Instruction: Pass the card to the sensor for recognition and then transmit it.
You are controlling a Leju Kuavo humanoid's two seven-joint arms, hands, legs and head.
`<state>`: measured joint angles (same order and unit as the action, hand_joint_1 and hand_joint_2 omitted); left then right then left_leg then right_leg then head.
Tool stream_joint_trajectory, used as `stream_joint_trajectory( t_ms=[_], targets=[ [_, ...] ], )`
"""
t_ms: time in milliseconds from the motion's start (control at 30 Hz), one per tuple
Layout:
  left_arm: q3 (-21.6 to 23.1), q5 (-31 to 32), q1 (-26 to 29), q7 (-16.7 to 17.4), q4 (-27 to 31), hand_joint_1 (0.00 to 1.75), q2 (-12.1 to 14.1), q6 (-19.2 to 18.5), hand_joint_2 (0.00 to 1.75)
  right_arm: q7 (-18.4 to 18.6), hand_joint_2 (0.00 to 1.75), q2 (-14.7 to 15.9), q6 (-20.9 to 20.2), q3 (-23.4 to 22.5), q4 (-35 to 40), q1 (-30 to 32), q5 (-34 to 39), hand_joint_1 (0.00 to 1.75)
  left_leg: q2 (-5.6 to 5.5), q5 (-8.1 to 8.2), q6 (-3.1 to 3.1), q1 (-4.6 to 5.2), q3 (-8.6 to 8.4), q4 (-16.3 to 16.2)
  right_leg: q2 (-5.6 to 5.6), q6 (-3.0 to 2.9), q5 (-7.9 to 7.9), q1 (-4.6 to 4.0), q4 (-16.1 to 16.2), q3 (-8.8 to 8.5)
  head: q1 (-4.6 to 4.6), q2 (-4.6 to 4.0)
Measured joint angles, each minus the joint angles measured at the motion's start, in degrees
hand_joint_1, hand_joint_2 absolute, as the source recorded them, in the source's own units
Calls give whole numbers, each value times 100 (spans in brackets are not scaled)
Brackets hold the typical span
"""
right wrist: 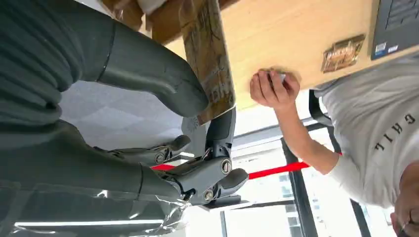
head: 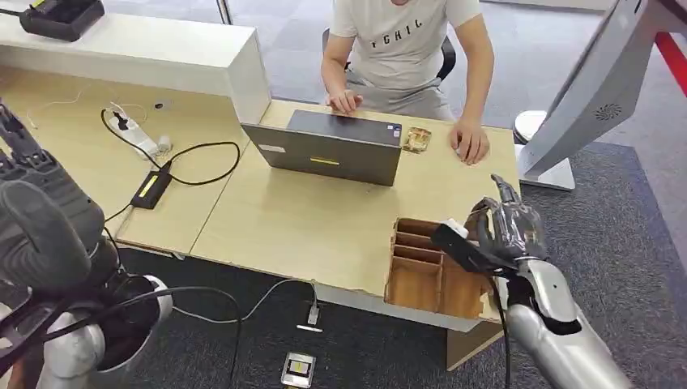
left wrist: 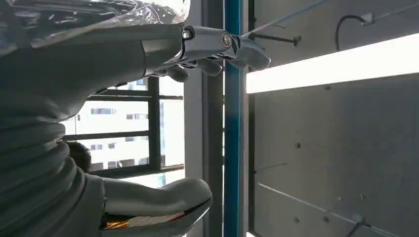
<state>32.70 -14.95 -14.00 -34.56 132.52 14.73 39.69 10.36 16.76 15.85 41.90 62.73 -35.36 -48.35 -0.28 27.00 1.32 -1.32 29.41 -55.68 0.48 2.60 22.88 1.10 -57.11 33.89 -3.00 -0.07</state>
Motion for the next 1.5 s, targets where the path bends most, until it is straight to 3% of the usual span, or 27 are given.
stream_joint_trajectory(
  t_ms=[533, 767, 1167, 1500],
  targets=[
    [55, 0, 1, 122, 0, 0, 6, 2, 175, 39, 175, 125, 236, -171, 284, -74, -120, 175, 0, 0, 0, 0, 1, 0, 0, 0, 0, 0, 0, 0, 0, 0],
    [83, -173, -70, -42, -20, 0, 0, 2, 175, -42, 175, 79, 267, -171, 245, -439, -181, 175, 1, 0, 0, 0, 0, 0, 1, 0, 0, 0, 0, 1, -2, 0],
    [315, -652, -438, -308, -269, 0, -44, -13, 175, -70, 175, -175, 269, -164, -354, -1478, -496, 175, 0, 0, 0, 0, 1, -1, 1, 1, -1, 0, 0, 1, -2, 0],
    [428, -752, -615, -452, -398, 0, -173, -4, 175, -87, 175, -669, 313, -46, -1051, -2130, -835, 175, 0, 0, 0, -1, 2, -1, 1, 0, -1, -1, -2, 2, -2, 0]
  ],
)
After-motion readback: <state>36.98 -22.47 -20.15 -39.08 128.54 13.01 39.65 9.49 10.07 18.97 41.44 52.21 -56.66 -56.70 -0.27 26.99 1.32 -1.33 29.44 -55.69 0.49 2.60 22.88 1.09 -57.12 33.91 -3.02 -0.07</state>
